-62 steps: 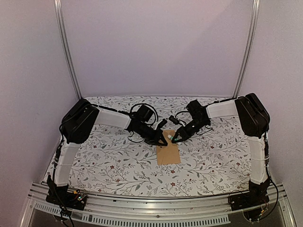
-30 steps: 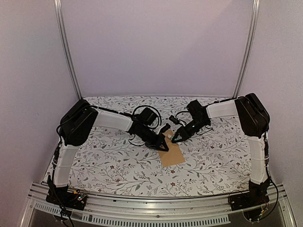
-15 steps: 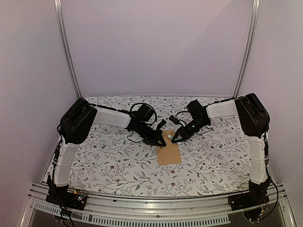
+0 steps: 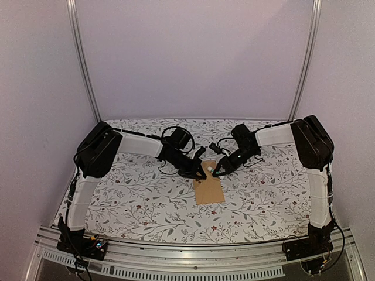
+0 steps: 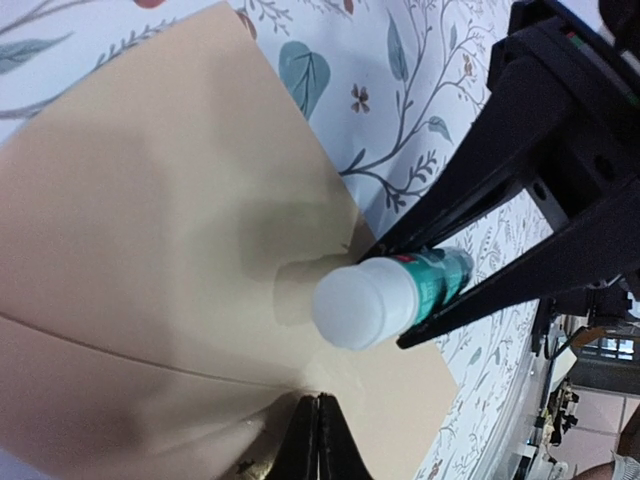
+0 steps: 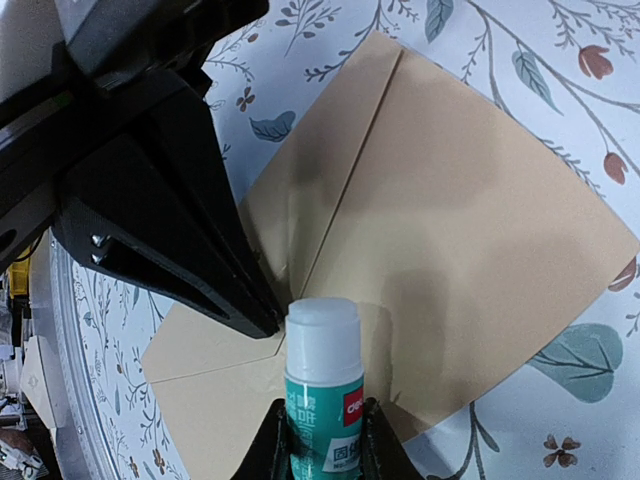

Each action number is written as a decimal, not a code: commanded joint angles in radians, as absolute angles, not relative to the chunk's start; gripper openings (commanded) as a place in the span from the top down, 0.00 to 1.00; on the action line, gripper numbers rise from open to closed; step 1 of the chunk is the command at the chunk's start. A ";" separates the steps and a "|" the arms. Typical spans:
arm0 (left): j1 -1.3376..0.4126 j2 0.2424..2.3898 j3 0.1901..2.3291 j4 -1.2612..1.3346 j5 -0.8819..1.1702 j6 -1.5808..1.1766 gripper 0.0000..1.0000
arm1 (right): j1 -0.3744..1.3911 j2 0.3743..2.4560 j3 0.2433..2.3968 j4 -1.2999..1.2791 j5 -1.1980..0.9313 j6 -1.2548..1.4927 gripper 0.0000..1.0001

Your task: Place the letter into the envelope and seal it

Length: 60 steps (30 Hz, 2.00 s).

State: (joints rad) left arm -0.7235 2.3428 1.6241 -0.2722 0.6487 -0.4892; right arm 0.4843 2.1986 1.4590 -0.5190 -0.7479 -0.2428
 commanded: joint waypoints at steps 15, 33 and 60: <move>-0.739 2.389 1.634 -0.309 0.656 -0.434 1.00 | 0.473 2.273 1.425 -0.548 -0.609 -0.232 1.00; -0.751 2.061 1.666 -0.244 0.409 -0.402 0.80 | 0.440 1.917 1.462 -0.616 -0.799 -0.315 1.00; -0.882 1.875 1.871 -0.122 0.321 -0.262 0.48 | 0.350 1.557 1.545 0.064 -0.940 0.270 0.96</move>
State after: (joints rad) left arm -0.8692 1.8668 1.8507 -0.1757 0.2523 -0.2703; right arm 0.3458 1.5814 1.5906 -0.1608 -0.8928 0.0566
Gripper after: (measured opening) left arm 0.508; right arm 0.173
